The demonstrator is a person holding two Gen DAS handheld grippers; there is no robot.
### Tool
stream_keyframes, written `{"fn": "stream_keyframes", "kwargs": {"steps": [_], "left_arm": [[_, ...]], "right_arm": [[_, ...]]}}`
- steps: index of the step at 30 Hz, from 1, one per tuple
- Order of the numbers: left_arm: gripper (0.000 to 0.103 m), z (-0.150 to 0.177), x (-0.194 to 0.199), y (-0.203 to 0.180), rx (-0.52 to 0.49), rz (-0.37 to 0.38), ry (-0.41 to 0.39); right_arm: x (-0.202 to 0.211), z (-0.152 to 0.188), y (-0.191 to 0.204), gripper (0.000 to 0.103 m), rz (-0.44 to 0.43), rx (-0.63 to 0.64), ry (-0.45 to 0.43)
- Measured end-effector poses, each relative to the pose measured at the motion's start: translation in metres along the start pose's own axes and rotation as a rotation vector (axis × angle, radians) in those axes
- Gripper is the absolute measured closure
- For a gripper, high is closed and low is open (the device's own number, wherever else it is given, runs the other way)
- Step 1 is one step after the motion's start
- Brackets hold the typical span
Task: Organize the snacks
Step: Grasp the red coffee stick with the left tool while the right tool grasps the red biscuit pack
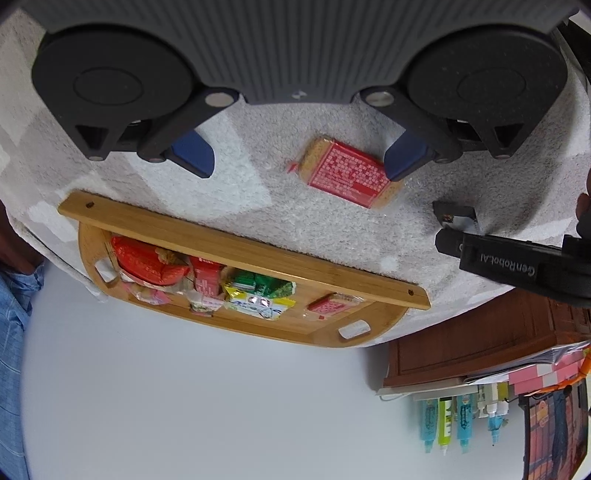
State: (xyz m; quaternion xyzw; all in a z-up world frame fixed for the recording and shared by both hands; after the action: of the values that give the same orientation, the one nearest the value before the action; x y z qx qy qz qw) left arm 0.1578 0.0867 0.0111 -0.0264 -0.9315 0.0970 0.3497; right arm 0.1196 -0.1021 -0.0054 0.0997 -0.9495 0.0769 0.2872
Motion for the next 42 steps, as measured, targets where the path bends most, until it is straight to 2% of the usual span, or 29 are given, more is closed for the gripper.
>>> {"fn": "stream_keyframes", "kwargs": {"steps": [3, 7, 10, 12, 18, 21, 22, 26, 30, 31, 35, 42], "left_arm": [[0.064, -0.001, 0.001, -0.002, -0.007, 0.016, -0.005], [0.069, -0.004, 0.007, -0.013, -0.065, 0.032, -0.030], [0.077, -0.006, 0.009, -0.025, -0.102, 0.075, -0.021], [0.087, -0.007, 0.009, -0.033, -0.121, 0.097, -0.014], [0.088, -0.007, 0.010, -0.046, -0.164, 0.129, -0.008], [0.088, -0.007, 0.012, -0.051, -0.190, 0.135, -0.009], [0.088, -0.007, 0.012, -0.052, -0.196, 0.136, -0.009], [0.088, -0.007, 0.014, -0.055, -0.213, 0.134, -0.007], [0.088, -0.007, 0.014, -0.057, -0.224, 0.134, -0.004], [0.088, -0.007, 0.014, -0.058, -0.227, 0.132, -0.003], [0.088, -0.008, 0.012, -0.058, -0.229, 0.123, 0.012], [0.088, -0.009, 0.008, -0.058, -0.237, 0.111, 0.029]], "right_arm": [[-0.001, -0.002, 0.004, 0.000, -0.013, 0.019, -0.013], [-0.002, -0.003, 0.010, 0.000, -0.038, 0.046, -0.024], [-0.003, -0.003, 0.015, 0.003, -0.068, 0.062, -0.027], [-0.004, -0.004, 0.018, 0.005, -0.078, 0.078, -0.029], [-0.005, -0.005, 0.021, 0.023, -0.112, 0.085, -0.018], [-0.003, -0.005, 0.018, 0.036, -0.115, 0.071, -0.017], [-0.003, -0.005, 0.017, 0.043, -0.110, 0.064, -0.017], [-0.002, -0.006, 0.010, 0.049, -0.100, 0.030, -0.009], [0.000, -0.005, 0.005, 0.048, -0.099, -0.004, 0.001], [0.002, -0.006, 0.004, 0.040, -0.099, -0.006, -0.009], [-0.001, -0.013, 0.007, 0.028, -0.114, 0.033, -0.036], [-0.016, -0.017, 0.007, 0.028, -0.122, 0.065, -0.001]]}}
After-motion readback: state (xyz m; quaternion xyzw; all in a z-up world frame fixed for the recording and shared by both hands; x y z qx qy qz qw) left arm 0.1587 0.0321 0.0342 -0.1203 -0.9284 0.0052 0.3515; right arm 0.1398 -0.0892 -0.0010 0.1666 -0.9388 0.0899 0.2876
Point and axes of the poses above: each gripper's, at about its wrist camera, not at the fingertips, and x roughly against the way its jaws point, y to its left, z to its underside, the point moved 3 cm from there along -x, roughly the way its jaws point, and after that the axes turned 3 degrees about z, right-handed, at the moved point
